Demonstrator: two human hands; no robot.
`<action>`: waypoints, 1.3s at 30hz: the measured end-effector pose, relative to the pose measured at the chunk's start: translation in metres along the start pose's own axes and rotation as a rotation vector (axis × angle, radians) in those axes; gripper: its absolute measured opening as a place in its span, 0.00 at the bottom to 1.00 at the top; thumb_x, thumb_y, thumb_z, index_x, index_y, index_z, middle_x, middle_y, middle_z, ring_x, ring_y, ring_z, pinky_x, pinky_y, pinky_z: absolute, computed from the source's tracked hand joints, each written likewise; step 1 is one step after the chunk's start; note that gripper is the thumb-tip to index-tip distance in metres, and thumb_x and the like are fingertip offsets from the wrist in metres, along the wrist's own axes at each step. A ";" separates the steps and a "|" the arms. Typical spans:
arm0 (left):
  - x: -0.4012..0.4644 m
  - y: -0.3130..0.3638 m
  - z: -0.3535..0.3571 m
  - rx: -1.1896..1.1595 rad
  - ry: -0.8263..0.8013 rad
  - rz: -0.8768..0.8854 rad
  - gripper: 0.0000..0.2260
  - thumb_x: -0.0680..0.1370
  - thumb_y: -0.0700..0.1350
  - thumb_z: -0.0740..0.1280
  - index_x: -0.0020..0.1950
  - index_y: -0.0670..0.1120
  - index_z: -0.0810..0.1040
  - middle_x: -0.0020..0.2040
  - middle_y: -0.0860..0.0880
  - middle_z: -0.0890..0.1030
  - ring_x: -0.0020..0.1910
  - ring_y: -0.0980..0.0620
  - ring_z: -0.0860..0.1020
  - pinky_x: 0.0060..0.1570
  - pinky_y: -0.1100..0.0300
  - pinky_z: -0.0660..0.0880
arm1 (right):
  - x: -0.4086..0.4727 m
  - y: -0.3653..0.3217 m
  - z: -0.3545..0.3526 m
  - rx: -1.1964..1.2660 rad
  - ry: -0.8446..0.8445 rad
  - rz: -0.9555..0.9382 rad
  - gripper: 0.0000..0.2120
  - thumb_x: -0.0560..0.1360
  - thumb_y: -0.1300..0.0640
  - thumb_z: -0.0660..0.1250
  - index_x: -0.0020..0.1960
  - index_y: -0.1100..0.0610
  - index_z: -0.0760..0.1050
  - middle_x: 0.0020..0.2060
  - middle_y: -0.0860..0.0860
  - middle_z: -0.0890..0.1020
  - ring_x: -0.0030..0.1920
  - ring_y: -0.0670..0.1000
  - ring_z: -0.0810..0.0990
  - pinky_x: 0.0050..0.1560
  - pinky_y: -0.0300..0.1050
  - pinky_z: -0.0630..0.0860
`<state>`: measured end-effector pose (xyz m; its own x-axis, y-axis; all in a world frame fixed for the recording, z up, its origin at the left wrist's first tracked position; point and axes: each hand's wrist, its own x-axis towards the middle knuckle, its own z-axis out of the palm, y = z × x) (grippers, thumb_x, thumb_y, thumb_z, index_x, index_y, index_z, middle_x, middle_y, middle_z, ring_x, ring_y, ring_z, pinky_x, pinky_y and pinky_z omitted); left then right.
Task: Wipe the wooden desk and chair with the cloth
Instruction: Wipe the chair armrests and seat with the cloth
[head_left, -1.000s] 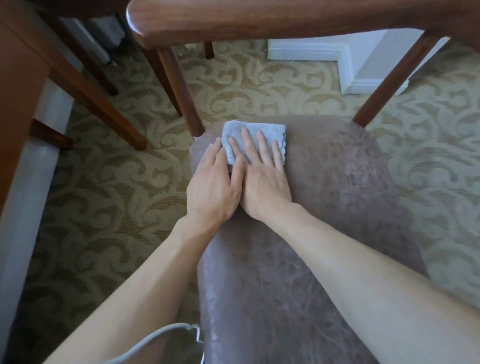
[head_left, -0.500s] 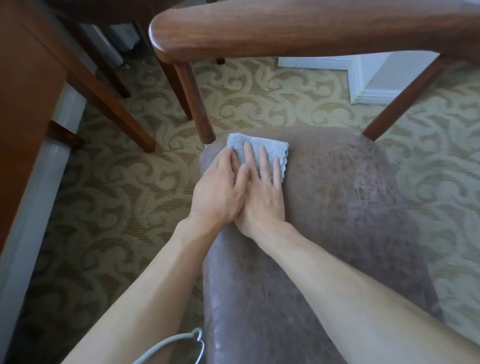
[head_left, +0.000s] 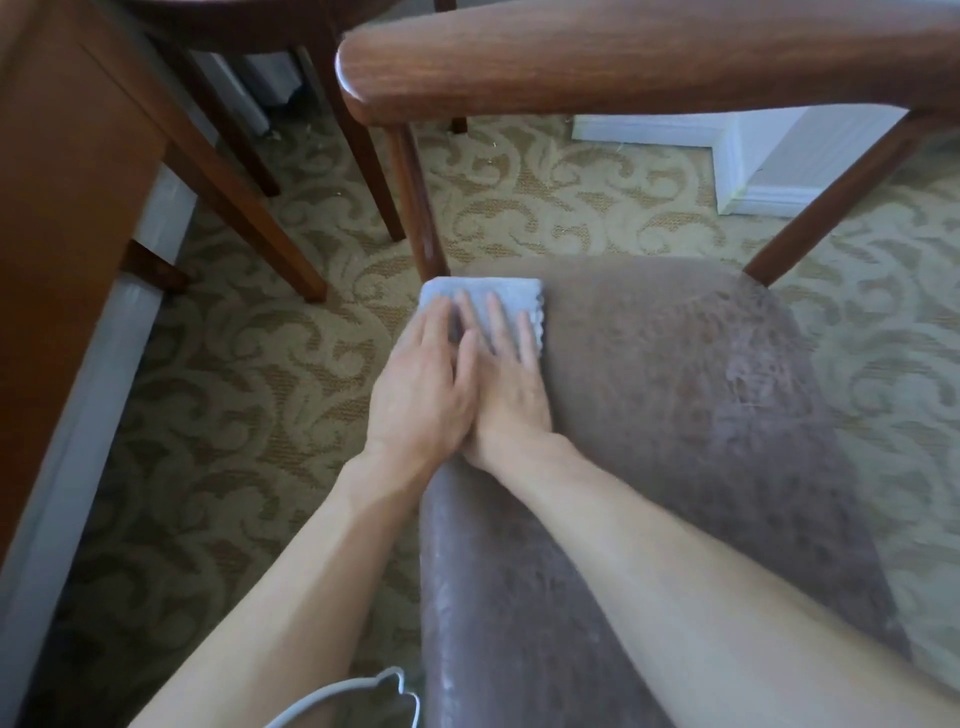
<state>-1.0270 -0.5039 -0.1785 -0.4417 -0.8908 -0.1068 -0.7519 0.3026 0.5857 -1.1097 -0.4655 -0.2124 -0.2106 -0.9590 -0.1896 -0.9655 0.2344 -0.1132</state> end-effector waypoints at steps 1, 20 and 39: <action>0.002 -0.003 0.000 0.020 -0.003 -0.014 0.16 0.85 0.52 0.56 0.69 0.47 0.73 0.68 0.50 0.77 0.68 0.50 0.75 0.60 0.59 0.71 | -0.004 -0.010 0.003 -0.021 0.004 0.000 0.37 0.82 0.43 0.53 0.83 0.50 0.37 0.83 0.51 0.41 0.82 0.58 0.36 0.80 0.62 0.38; -0.032 -0.005 0.050 0.372 -0.184 0.158 0.31 0.83 0.59 0.36 0.85 0.51 0.41 0.85 0.51 0.38 0.83 0.51 0.36 0.81 0.51 0.37 | -0.079 0.160 -0.008 0.055 -0.026 0.511 0.28 0.85 0.44 0.41 0.84 0.47 0.42 0.83 0.52 0.42 0.83 0.59 0.41 0.81 0.61 0.40; -0.027 0.006 0.036 0.171 -0.295 0.070 0.27 0.87 0.56 0.45 0.85 0.51 0.47 0.85 0.55 0.40 0.83 0.55 0.37 0.81 0.52 0.37 | -0.117 0.158 -0.005 0.095 -0.093 0.538 0.29 0.84 0.45 0.41 0.83 0.46 0.39 0.83 0.51 0.40 0.83 0.57 0.38 0.81 0.60 0.40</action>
<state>-1.0373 -0.4656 -0.2008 -0.5987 -0.7372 -0.3132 -0.7750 0.4344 0.4591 -1.2388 -0.3170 -0.2032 -0.6516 -0.6834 -0.3293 -0.7069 0.7045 -0.0633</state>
